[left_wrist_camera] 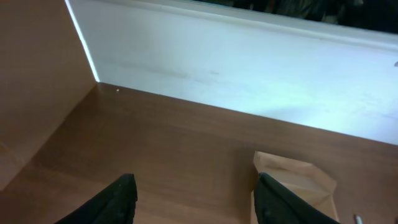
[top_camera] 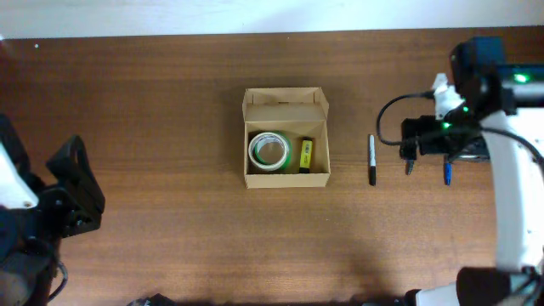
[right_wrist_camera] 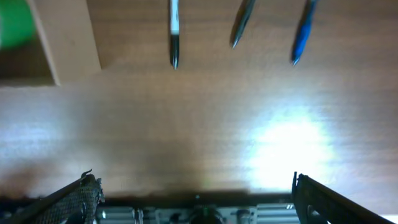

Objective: Pack container
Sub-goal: 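Move the right gripper over the black marker and grasp it, then lift the black marker and carry it over the box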

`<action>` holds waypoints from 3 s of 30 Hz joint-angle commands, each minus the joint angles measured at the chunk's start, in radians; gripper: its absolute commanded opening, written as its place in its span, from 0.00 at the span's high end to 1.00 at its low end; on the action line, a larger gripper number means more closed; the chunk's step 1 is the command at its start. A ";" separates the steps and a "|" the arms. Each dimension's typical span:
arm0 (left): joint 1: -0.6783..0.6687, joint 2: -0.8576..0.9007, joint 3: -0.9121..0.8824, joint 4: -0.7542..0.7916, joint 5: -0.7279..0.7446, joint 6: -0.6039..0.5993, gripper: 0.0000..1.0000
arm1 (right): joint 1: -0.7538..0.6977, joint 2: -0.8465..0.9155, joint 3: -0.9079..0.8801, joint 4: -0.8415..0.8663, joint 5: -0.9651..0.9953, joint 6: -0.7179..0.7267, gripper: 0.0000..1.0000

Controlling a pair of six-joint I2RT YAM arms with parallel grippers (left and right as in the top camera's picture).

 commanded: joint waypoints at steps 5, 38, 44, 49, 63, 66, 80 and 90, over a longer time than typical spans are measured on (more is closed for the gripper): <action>0.006 0.016 -0.039 -0.003 -0.033 0.039 0.39 | 0.009 0.141 -0.148 0.016 -0.019 0.035 0.01; 0.006 0.016 -0.267 -0.003 -0.029 0.018 0.36 | 0.079 0.488 -0.188 0.489 0.026 -0.057 0.09; 0.006 -0.001 -0.267 -0.003 -0.031 0.018 0.32 | 0.073 0.526 -0.189 0.492 0.037 -0.060 0.12; 0.006 -0.029 -0.267 -0.003 -0.051 0.018 0.32 | 0.072 0.537 -0.189 0.504 0.037 -0.060 0.17; 0.006 -0.095 -0.267 -0.003 -0.056 0.018 0.31 | 0.072 0.584 -0.189 0.520 0.038 -0.060 0.26; 0.006 -0.097 -0.267 -0.003 -0.056 0.018 0.32 | 0.072 0.585 -0.189 0.520 0.038 -0.059 0.34; 0.006 -0.097 -0.267 -0.003 -0.056 0.018 0.32 | 0.072 0.585 -0.189 0.523 0.038 -0.055 0.96; 0.006 -0.097 -0.267 -0.003 -0.079 0.018 0.32 | 0.074 0.562 -0.187 0.497 0.037 -0.037 0.96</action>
